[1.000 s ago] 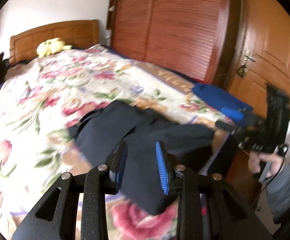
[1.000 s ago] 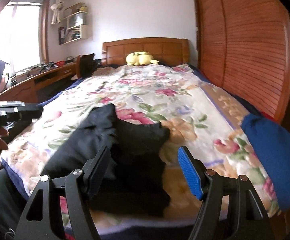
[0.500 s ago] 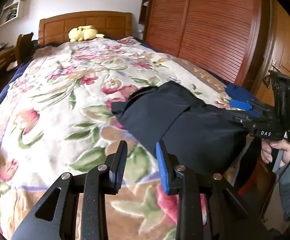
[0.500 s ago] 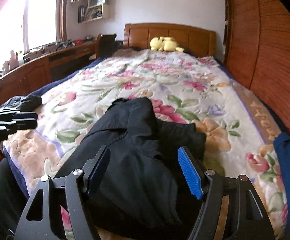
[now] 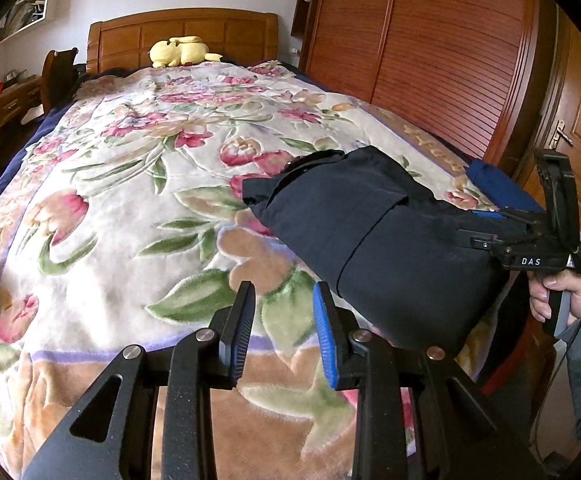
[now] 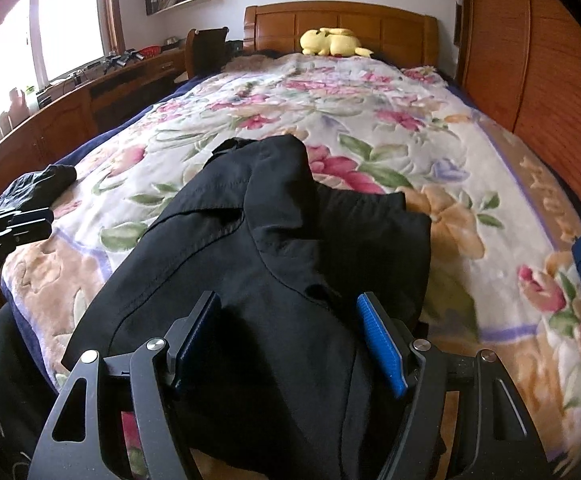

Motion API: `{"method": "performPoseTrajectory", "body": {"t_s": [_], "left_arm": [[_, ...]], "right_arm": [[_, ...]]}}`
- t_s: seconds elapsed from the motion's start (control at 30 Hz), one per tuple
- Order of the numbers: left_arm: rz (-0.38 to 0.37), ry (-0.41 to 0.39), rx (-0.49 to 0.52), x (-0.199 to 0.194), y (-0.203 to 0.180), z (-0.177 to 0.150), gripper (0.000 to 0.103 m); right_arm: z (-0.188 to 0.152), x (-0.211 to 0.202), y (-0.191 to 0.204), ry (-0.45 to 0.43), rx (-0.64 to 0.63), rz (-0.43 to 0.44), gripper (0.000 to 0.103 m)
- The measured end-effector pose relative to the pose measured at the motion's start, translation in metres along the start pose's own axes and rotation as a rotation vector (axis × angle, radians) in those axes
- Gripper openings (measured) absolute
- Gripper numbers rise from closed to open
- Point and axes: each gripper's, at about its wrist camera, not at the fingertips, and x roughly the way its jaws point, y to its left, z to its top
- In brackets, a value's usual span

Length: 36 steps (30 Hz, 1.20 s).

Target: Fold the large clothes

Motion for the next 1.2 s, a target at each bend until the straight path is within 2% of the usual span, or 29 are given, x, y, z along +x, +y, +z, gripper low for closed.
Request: {"method": "performPoseTrajectory", "body": {"t_s": [0.1,0.2,0.23,0.27,0.3,0.33,0.37,0.53,0.63,0.7,0.77,0.83,0.87,0.97,1.2], "left_arm": [[-0.001,0.004,0.002,0.001,-0.002,-0.001,0.031],[-0.004,0.009,0.004,0.003,-0.002,-0.002,0.031],[-0.005,0.013,0.004,0.004,-0.002,-0.002,0.031],[-0.007,0.016,0.004,0.005,-0.003,-0.003,0.031],[-0.009,0.018,0.004,0.006,-0.003,-0.004,0.031],[-0.009,0.021,0.005,0.007,-0.004,-0.004,0.031],[-0.01,0.024,0.006,0.008,-0.005,-0.005,0.031],[-0.017,0.028,0.009,0.01,-0.009,-0.006,0.031],[-0.036,0.026,0.016,0.01,-0.013,-0.005,0.031],[-0.056,0.026,0.021,0.011,-0.016,-0.004,0.031],[-0.072,0.023,0.019,0.011,-0.018,-0.002,0.031],[-0.083,0.019,0.019,0.012,-0.02,0.0,0.031],[-0.083,0.017,0.019,0.012,-0.021,0.001,0.031],[-0.087,0.018,0.029,0.014,-0.025,0.003,0.031],[-0.097,0.031,0.071,0.031,-0.036,0.017,0.032]], "right_arm": [[-0.001,0.001,0.001,0.009,-0.005,0.004,0.072],[-0.002,0.001,0.003,0.014,-0.016,0.015,0.063],[-0.002,0.0,0.003,0.013,-0.021,0.01,0.055],[-0.002,0.0,0.004,0.013,-0.027,0.007,0.041],[-0.002,-0.002,0.004,0.009,-0.034,0.009,0.032],[-0.003,-0.004,0.004,-0.001,-0.04,0.012,0.015],[-0.004,-0.007,0.005,-0.015,-0.045,0.013,0.012],[-0.006,-0.036,0.006,-0.13,-0.058,-0.007,0.009],[-0.007,-0.061,0.004,-0.204,-0.065,-0.052,0.008],[-0.01,-0.071,-0.001,-0.216,-0.071,-0.096,0.008],[-0.019,-0.068,-0.01,-0.198,-0.057,-0.168,0.008],[-0.035,-0.047,-0.021,-0.115,-0.056,-0.26,0.008],[-0.044,-0.034,-0.026,-0.067,-0.048,-0.279,0.008],[-0.07,-0.01,-0.039,0.014,-0.009,-0.259,0.008],[-0.071,-0.022,-0.045,-0.016,0.065,-0.199,0.009]]}}
